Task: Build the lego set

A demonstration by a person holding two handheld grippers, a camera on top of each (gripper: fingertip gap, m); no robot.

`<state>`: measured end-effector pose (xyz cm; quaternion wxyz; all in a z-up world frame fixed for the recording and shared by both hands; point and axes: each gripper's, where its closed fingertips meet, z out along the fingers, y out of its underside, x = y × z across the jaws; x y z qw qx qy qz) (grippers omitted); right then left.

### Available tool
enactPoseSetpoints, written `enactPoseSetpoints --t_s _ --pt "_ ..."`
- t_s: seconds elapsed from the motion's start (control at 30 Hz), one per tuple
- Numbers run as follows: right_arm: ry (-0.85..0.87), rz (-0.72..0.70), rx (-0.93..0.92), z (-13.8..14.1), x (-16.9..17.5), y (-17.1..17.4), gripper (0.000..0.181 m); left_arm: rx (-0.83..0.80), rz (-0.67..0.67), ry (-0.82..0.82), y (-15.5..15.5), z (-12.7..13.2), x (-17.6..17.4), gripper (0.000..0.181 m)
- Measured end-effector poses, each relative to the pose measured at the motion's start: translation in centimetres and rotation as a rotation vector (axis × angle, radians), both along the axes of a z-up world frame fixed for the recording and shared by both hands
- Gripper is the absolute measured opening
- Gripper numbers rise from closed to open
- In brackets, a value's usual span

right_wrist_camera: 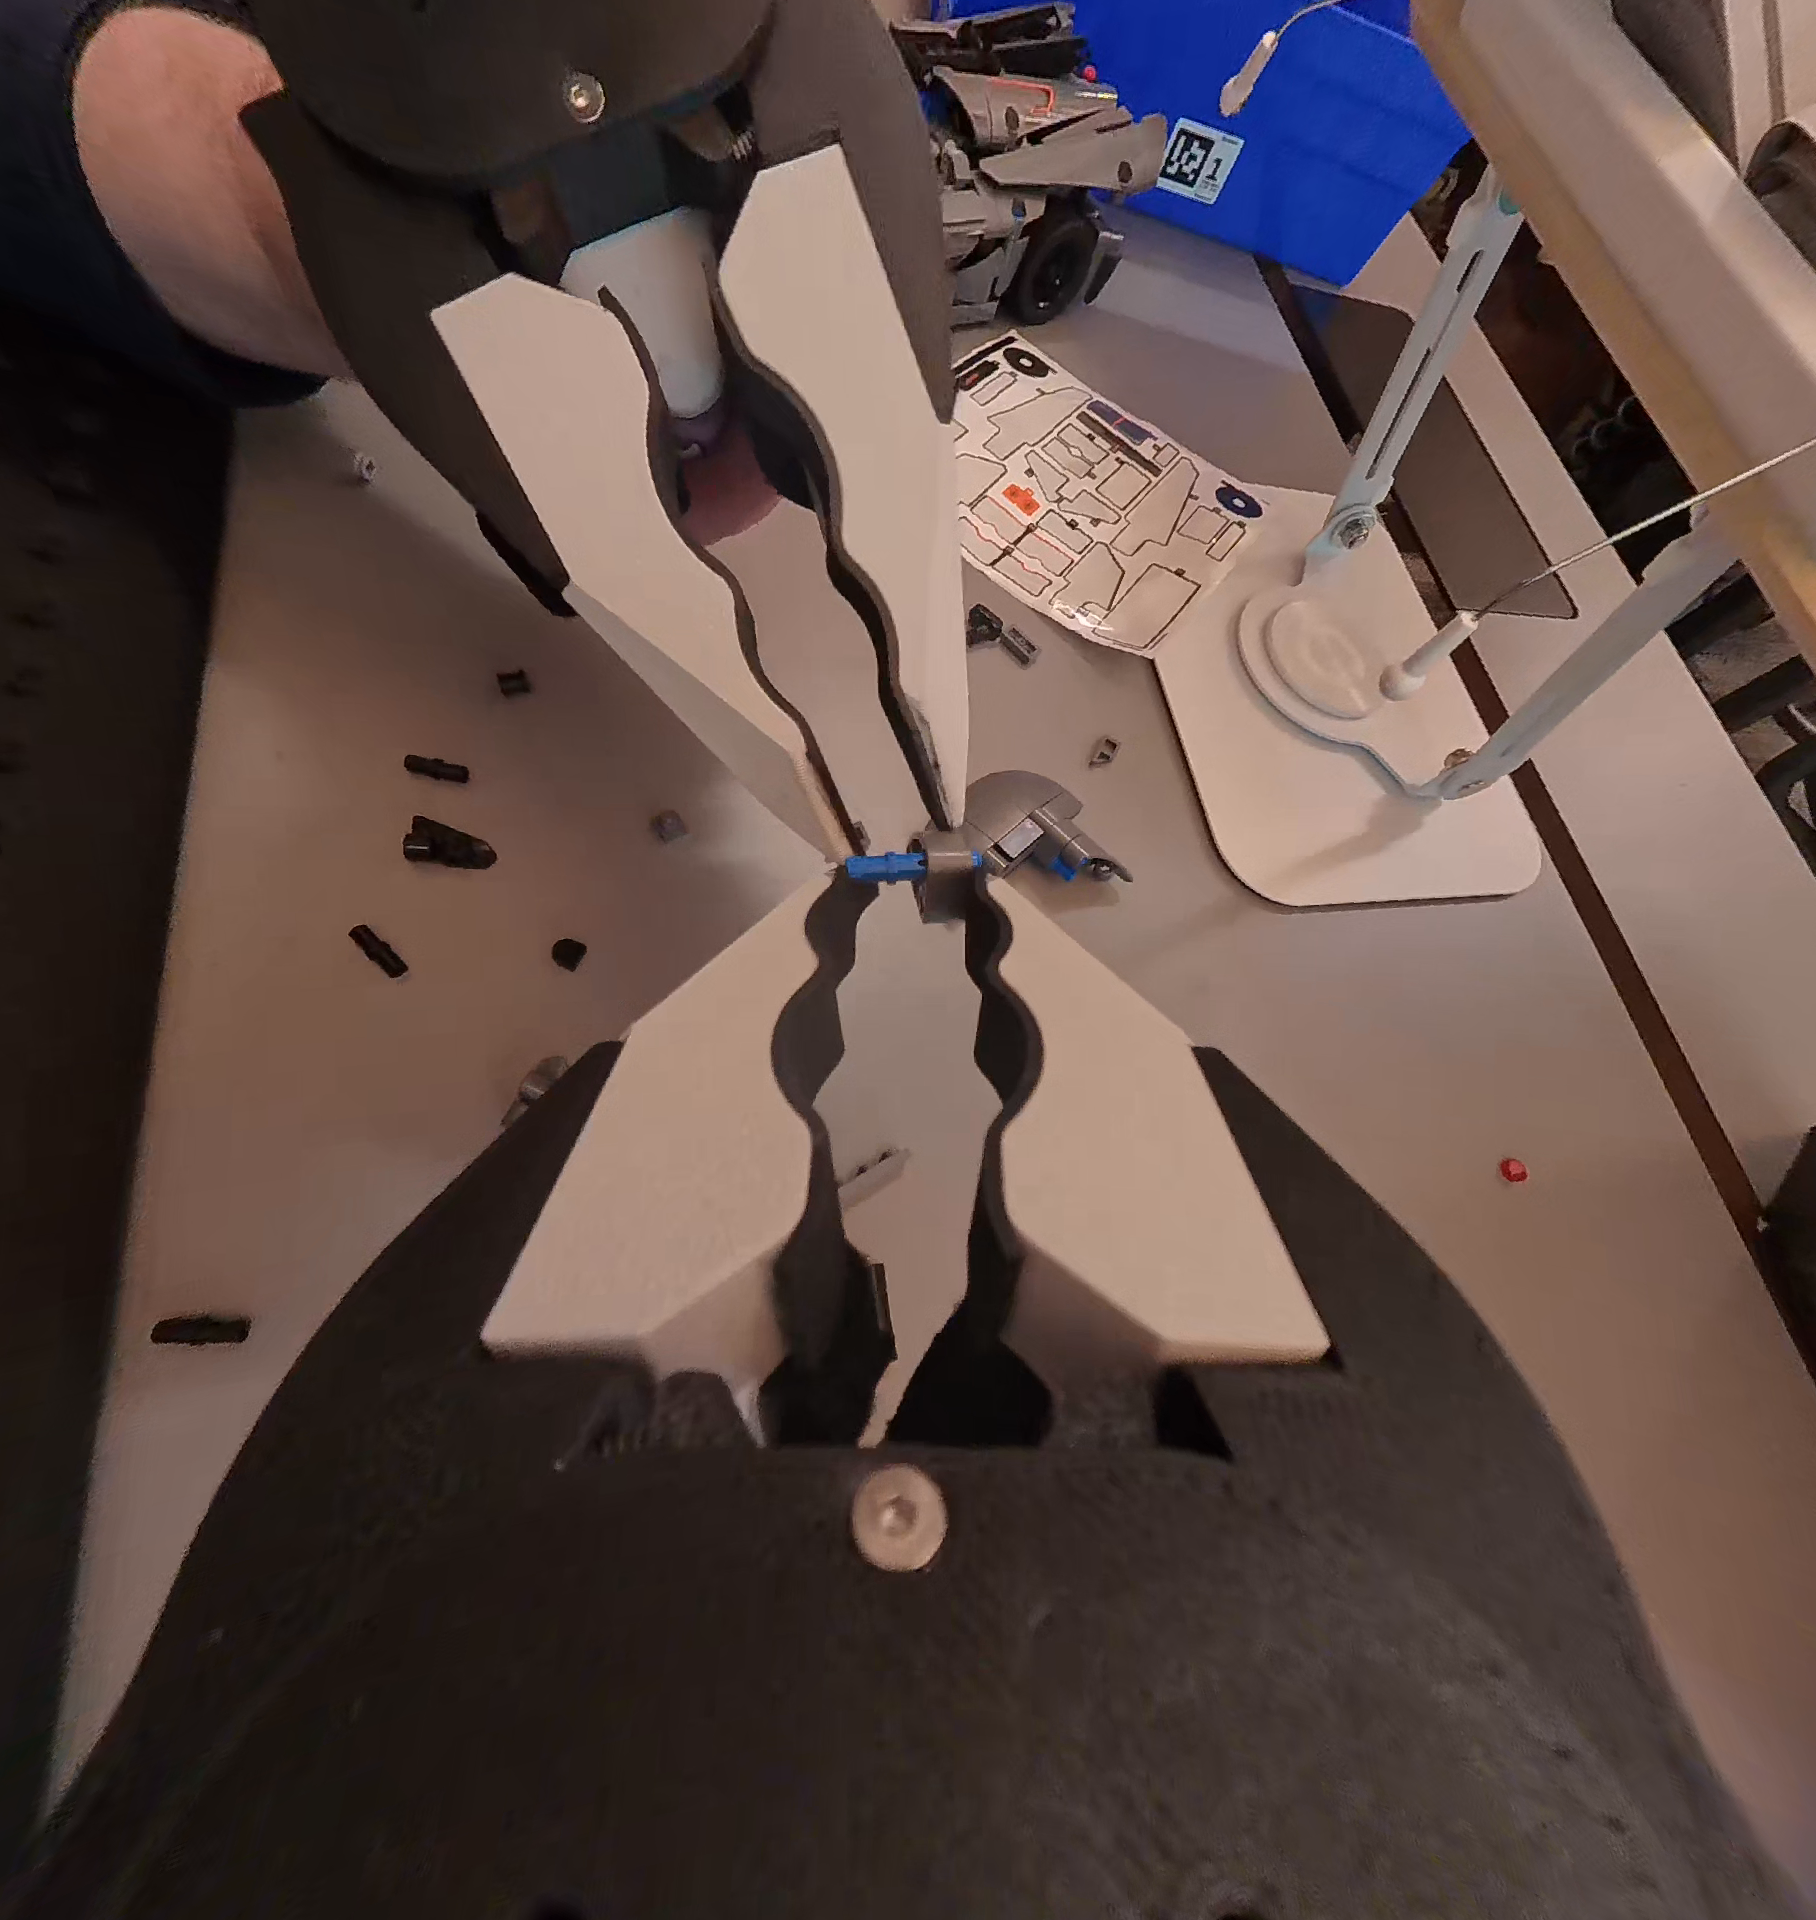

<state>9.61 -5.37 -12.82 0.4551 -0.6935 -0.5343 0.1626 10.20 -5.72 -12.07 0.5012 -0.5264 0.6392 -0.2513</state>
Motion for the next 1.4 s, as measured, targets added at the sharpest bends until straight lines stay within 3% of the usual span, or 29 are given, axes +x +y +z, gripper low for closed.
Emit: enactPoseSetpoints --t_s 0.3,0.7,0.83,0.87,1.0,1.1,1.33,1.4 --pt "0.013 0.002 -0.006 0.1 0.0 -0.1 0.019 0.033 0.009 -0.015 0.0 0.5 0.0 0.003" --pt "-0.080 -0.010 0.055 -0.5 -0.1 0.1 0.019 -0.147 -0.036 -0.006 -0.2 -0.2 -0.2 0.010" --pt "-0.085 -0.011 0.054 -0.6 -0.1 0.1 0.019 -0.144 -0.043 -0.017 -0.3 -0.2 -0.2 0.007" --pt "-0.084 -0.013 0.054 -0.6 -0.1 0.1 0.019 -0.147 -0.087 -0.022 -1.0 -0.1 -0.1 0.000" --pt "-0.078 -0.019 0.062 -0.6 -0.1 0.3 0.020 -0.054 -0.065 0.002 -1.0 0.0 0.0 0.000" --pt "-0.052 -0.012 0.062 -0.1 -0.2 0.2 0.020 -0.084 -0.079 -0.031 -1.1 0.5 -0.2 0.000" --pt "-0.052 -0.012 0.080 0.1 -0.1 0.2 0.020 -0.083 -0.060 -0.008 -0.7 0.3 -0.3 0.010" --pt "-0.052 -0.004 0.077 0.0 -0.2 0.0 0.020 -0.086 -0.026 -0.026 0.0 0.8 -0.6 0.022"
